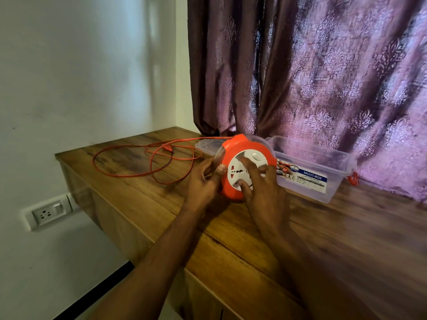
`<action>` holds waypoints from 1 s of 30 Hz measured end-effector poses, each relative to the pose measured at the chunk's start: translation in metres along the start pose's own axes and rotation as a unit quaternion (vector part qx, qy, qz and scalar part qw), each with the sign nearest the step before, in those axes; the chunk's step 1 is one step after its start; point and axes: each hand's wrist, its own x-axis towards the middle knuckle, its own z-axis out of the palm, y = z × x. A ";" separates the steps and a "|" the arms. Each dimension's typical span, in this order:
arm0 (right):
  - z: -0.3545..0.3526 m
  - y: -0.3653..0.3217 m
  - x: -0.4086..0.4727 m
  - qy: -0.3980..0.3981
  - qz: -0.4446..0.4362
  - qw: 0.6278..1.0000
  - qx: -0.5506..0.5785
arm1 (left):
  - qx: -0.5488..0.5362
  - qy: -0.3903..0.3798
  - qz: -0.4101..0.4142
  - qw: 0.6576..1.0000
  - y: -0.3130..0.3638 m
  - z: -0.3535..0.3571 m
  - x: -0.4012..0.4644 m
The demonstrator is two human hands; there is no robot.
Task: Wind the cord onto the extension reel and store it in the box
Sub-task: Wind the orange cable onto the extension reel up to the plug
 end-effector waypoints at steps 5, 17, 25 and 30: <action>-0.003 -0.001 0.000 0.012 0.025 0.999 0.021 | 0.000 0.004 0.000 1.000 0.001 0.001 0.000; 0.002 0.000 -0.003 0.049 0.026 0.996 0.067 | -0.007 0.010 0.001 1.000 -0.006 0.001 0.002; 0.005 -0.002 -0.003 0.018 -0.048 0.999 -0.006 | -0.038 0.044 -0.015 0.998 -0.001 -0.001 0.001; 0.006 0.001 -0.002 0.001 -0.058 0.998 -0.001 | -0.031 0.040 -0.022 0.998 0.002 -0.003 0.000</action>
